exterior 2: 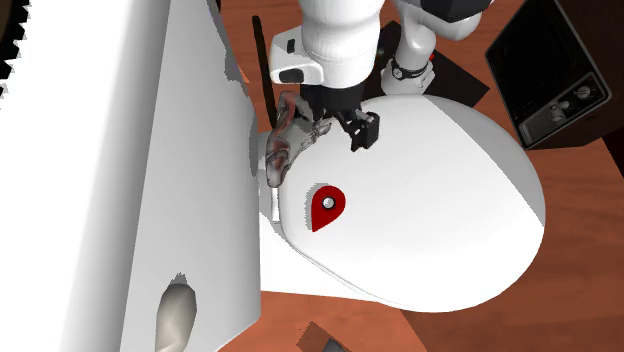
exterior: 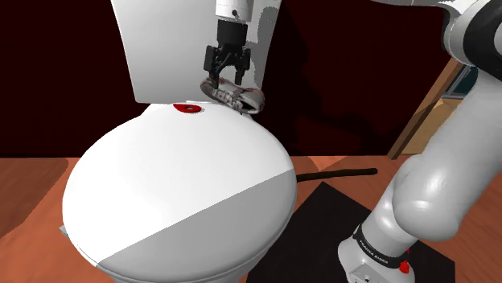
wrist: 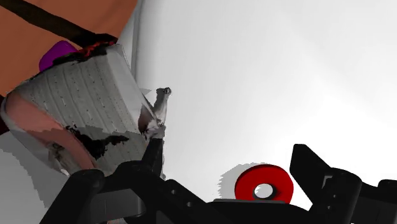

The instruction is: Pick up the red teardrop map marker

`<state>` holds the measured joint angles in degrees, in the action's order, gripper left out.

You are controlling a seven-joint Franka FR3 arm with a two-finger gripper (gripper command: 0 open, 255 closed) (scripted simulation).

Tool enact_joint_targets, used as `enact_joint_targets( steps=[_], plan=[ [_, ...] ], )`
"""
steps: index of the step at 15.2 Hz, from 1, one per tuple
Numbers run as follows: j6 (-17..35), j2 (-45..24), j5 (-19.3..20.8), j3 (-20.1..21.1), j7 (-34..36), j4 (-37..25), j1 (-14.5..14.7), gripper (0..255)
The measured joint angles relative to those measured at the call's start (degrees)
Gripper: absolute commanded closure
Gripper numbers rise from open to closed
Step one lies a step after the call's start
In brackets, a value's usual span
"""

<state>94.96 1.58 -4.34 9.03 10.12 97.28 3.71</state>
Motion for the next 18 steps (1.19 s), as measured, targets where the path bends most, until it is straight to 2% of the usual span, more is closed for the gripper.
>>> enact_joint_targets(
  steps=[5,9,10,12,17,18],
  plan=[
    [-4.1,-13.8,1.4,1.6,3.2,-14.8,2.1,0],
    [-9.7,-26.3,2.8,2.0,4.7,-30.4,4.1,0],
    [-10.2,-28.0,3.0,2.1,5.2,-32.4,4.6,0],
    [-9.5,-29.4,3.1,2.1,5.1,-32.8,4.7,0],
    [-5.5,-28.8,3.0,2.1,5.0,-28.2,4.6,0],
    [-5.1,-28.8,3.0,2.1,5.0,-27.8,4.6,255]
  ],
)
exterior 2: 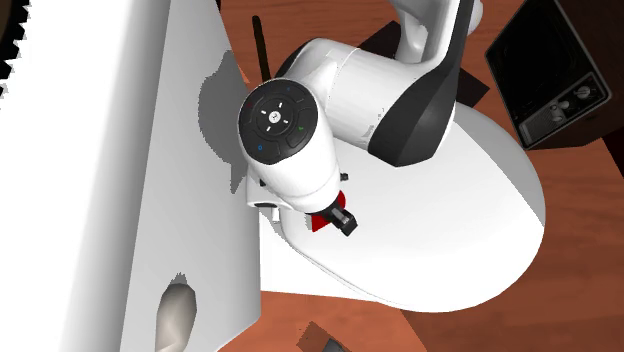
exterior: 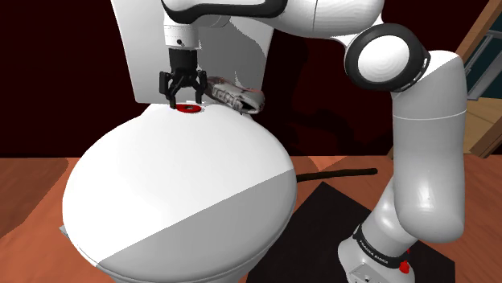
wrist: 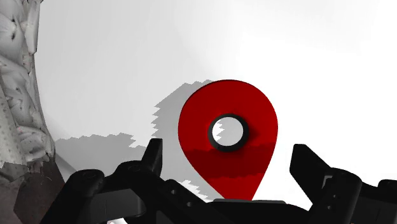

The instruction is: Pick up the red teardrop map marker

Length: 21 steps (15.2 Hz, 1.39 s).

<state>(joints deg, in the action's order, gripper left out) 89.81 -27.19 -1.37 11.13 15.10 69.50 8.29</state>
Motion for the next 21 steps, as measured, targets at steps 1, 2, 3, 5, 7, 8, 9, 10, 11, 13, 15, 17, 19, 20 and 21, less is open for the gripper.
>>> enact_joint_targets(
  steps=[1,2,3,5,7,8,9,10,11,13,15,17,19,20,21],
  plan=[
    [0.2,0.0,0.0,0.0,0.0,0.2,0.0,255],
    [0.3,0.0,0.0,0.0,0.0,0.2,0.0,255],
    [0.3,0.0,0.0,0.0,-0.1,0.3,0.0,255],
    [0.4,0.0,0.0,0.0,-0.1,0.3,0.0,255],
    [0.4,0.0,0.0,0.0,-0.1,0.3,0.0,255],
    [0.3,0.0,0.0,0.0,-0.1,0.2,0.0,255],
    [0.3,0.0,0.0,0.0,-0.1,0.2,0.0,255],
    [0.4,0.1,0.0,0.0,0.0,0.4,0.0,255],
    [0.0,0.0,0.0,0.0,0.0,-0.1,0.0,255],
    [-1.2,-0.1,0.0,0.0,0.1,-1.3,0.1,255],
    [-2.9,-0.6,0.1,0.1,0.3,-3.6,0.3,255],
    [-4.8,-1.2,0.2,0.0,0.3,-6.0,0.2,255],
    [-6.8,-1.9,0.3,0.1,0.6,-8.8,0.6,255],
    [-7.7,-2.3,0.4,0.0,0.6,-10.1,0.6,255],
    [-8.7,-2.5,0.4,0.0,0.7,-11.3,0.7,255]
  ],
)
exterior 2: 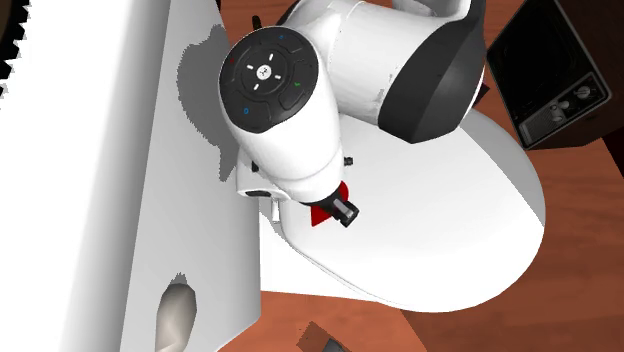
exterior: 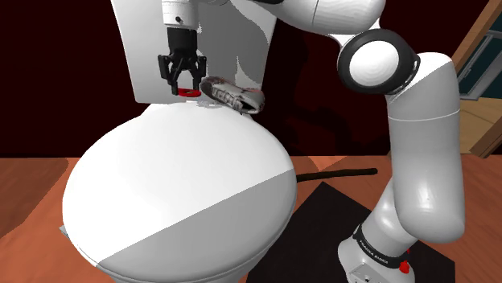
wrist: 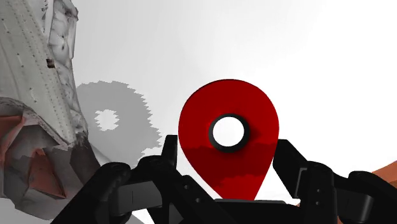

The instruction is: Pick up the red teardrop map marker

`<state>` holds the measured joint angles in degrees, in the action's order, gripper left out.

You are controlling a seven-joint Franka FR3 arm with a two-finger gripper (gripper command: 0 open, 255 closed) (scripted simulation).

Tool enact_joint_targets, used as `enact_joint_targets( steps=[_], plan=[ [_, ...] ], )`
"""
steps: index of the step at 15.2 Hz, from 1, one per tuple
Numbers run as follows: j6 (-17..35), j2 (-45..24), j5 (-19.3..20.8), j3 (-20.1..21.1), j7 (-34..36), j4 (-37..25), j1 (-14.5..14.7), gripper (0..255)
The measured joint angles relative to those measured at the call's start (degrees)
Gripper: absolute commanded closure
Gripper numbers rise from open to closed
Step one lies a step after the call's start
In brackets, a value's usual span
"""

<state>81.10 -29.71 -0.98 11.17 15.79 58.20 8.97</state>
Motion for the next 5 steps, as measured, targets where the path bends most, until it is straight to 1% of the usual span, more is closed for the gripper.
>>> enact_joint_targets(
  steps=[5],
  plan=[
    [-5.6,-2.9,0.4,0.0,0.4,-8.5,0.7,255]
  ],
)
